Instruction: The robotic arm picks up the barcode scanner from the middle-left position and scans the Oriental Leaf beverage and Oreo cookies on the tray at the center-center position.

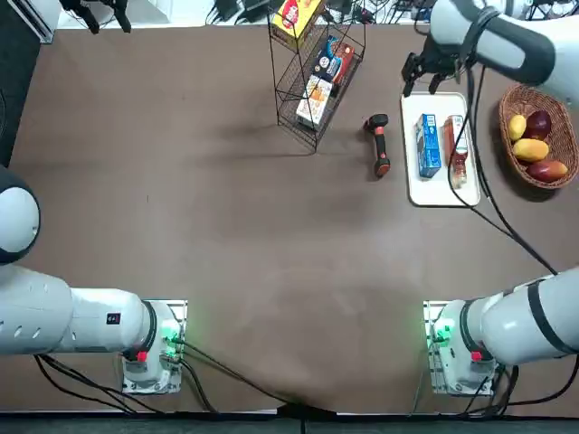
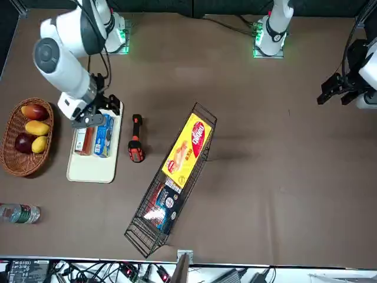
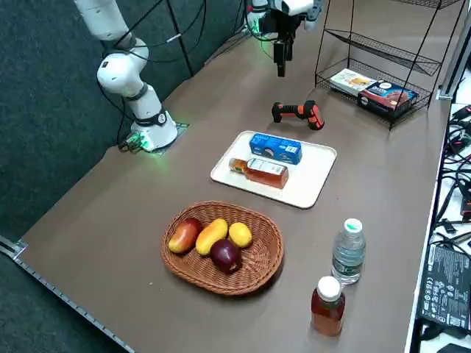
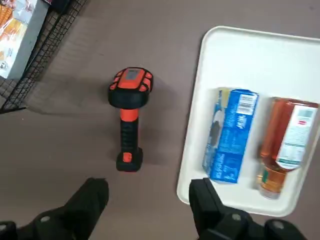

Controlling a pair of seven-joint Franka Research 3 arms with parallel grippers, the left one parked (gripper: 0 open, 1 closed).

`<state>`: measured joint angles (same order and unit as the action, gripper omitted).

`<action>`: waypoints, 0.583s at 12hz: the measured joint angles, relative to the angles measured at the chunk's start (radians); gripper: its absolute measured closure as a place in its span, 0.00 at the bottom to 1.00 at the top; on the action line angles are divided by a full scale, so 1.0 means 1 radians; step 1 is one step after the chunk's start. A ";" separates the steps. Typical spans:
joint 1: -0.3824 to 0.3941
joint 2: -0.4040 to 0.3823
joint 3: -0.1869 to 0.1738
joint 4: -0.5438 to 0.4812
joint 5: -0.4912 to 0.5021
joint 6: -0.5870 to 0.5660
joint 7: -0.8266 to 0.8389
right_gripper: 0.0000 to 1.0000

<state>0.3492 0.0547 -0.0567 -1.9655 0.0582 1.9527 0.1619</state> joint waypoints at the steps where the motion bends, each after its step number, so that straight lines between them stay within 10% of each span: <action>1: 0.016 0.014 0.000 -0.010 0.000 0.028 0.021 0.00; 7: 0.069 0.105 0.000 -0.083 0.001 0.240 0.056 0.00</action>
<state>0.4183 0.1595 -0.0568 -2.0487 0.0587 2.1924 0.2179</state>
